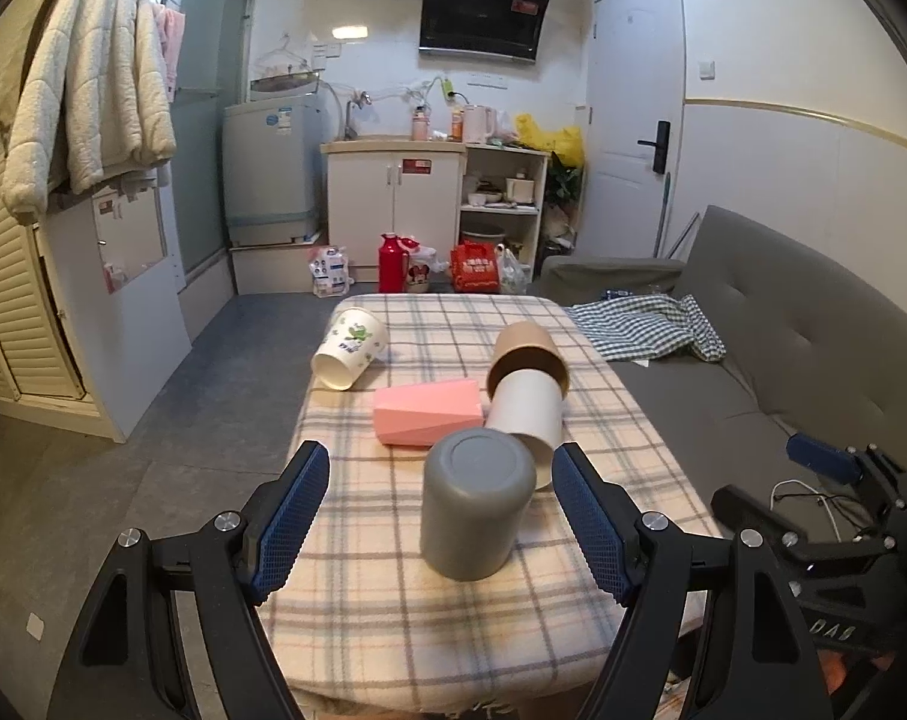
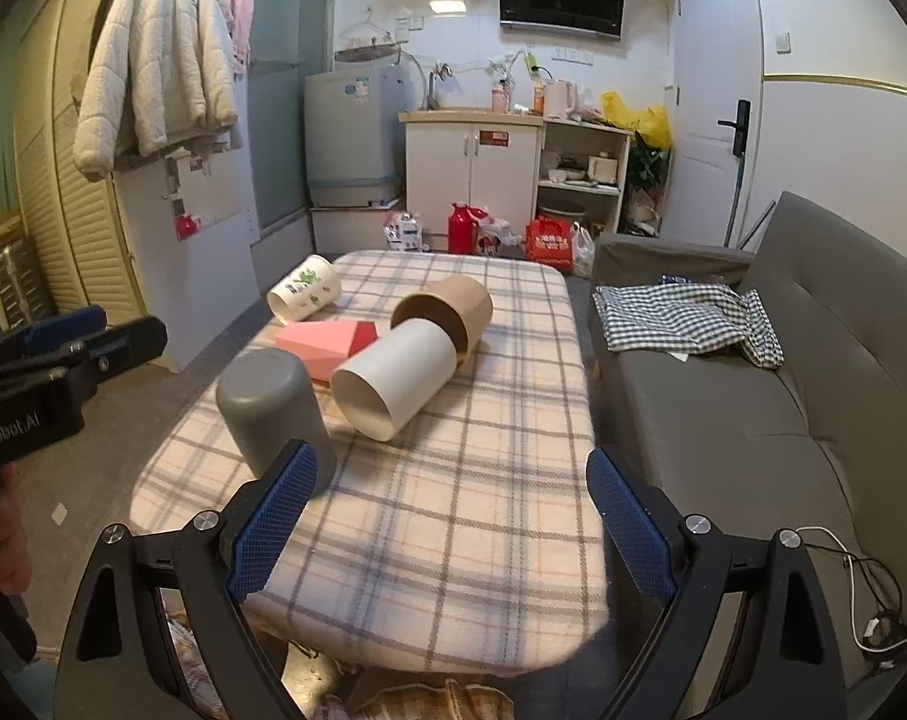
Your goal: Flip cup upside down
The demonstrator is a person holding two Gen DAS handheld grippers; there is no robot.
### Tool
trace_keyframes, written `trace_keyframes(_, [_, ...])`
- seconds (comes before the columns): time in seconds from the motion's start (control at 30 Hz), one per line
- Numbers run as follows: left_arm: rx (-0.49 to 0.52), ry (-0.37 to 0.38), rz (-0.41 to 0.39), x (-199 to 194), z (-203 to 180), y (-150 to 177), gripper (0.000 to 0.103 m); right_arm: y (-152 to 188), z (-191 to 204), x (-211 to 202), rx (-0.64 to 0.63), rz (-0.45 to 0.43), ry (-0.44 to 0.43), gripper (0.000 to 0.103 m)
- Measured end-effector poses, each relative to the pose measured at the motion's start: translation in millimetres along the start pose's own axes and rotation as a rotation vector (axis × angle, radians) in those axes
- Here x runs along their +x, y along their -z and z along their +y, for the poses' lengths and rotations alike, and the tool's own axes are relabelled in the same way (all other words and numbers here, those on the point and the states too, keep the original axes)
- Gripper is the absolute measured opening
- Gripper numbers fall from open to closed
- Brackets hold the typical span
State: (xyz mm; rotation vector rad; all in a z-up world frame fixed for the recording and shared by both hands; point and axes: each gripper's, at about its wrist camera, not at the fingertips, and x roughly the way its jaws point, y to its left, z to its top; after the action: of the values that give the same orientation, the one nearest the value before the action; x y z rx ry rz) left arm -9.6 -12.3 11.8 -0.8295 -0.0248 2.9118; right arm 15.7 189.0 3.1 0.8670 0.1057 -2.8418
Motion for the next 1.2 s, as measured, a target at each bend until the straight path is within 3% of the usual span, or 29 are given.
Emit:
trace_keyframes(0.17, [-0.003,-0.026,0.009,-2,8,13,0.08,5,4,-2,0.006,-0.008,-0.047,0.092])
trace_keyframes(0.27, [-0.005,-0.051,0.019,-3,11,24,0.098,11,6,3,0.019,0.013,-0.079,0.092])
trace_keyframes(0.33, [-0.011,-0.077,0.017,-6,13,31,0.099,15,6,6,0.029,0.027,-0.084,0.098])
trace_keyframes(0.53, [-0.025,-0.095,0.046,-3,17,36,0.1,21,5,11,0.044,0.048,-0.082,0.102])
trace_keyframes(1.2, [-0.041,-0.106,0.064,-2,18,35,0.103,26,-1,20,0.066,0.077,-0.07,0.103])
